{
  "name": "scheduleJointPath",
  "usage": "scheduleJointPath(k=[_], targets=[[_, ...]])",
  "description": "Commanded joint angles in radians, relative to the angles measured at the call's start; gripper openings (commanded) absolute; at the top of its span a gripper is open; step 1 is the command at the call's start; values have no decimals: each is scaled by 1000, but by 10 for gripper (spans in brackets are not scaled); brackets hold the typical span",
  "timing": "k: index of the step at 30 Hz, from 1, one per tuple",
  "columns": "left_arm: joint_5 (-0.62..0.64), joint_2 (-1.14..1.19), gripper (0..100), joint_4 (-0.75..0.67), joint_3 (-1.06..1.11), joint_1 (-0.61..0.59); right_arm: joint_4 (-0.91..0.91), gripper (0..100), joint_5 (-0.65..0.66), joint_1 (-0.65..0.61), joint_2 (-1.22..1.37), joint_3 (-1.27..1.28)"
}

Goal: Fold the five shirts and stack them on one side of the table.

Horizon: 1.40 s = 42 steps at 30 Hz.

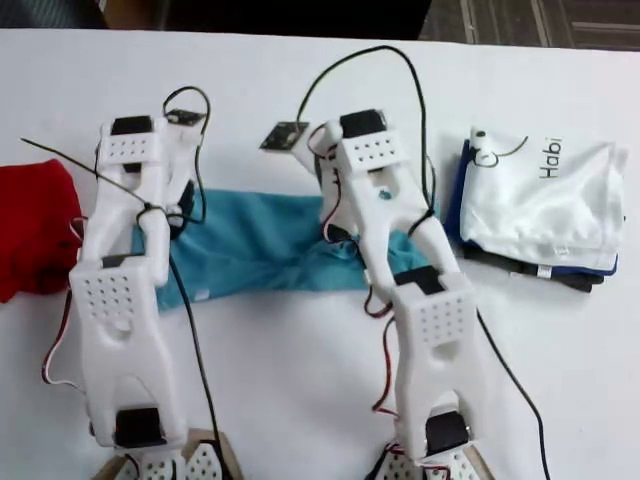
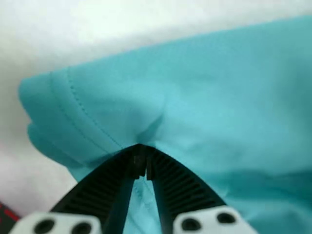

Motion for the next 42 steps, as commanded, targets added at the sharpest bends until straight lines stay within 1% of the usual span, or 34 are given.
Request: scheduleJointPath(k=[1,2,5,6,8,11,16,19,22,29,35,42], targets=[[5,11,27,-52,-5,3,10,206,3,-16,-239,109],[5,11,27,-52,-5,3,10,176,3,-16,-295,161],[5,11,27,-52,-5,3,10,2,-2,-16,-464,330],[5,11,27,-52,-5,3,10,29,-14,-16,-512,393],[5,11,27,-52,-5,5,4,17,-34,-21,-591,516],[5,11,27,-52,-7,5,-42,22,-41,-53,-644,672],[5,11,27,-52,-7,5,-243,22,-49,-111,-647,833],[5,11,27,-52,-7,5,-366,22,-137,-111,-644,870],[5,11,27,-52,-7,5,-424,21,-178,-111,-595,870],[5,11,27,-52,-7,5,-513,21,-183,-105,-410,830],[5,11,27,-52,-7,5,-513,21,-189,-48,-288,586],[5,11,27,-52,-7,5,-501,21,-313,33,-94,244]])
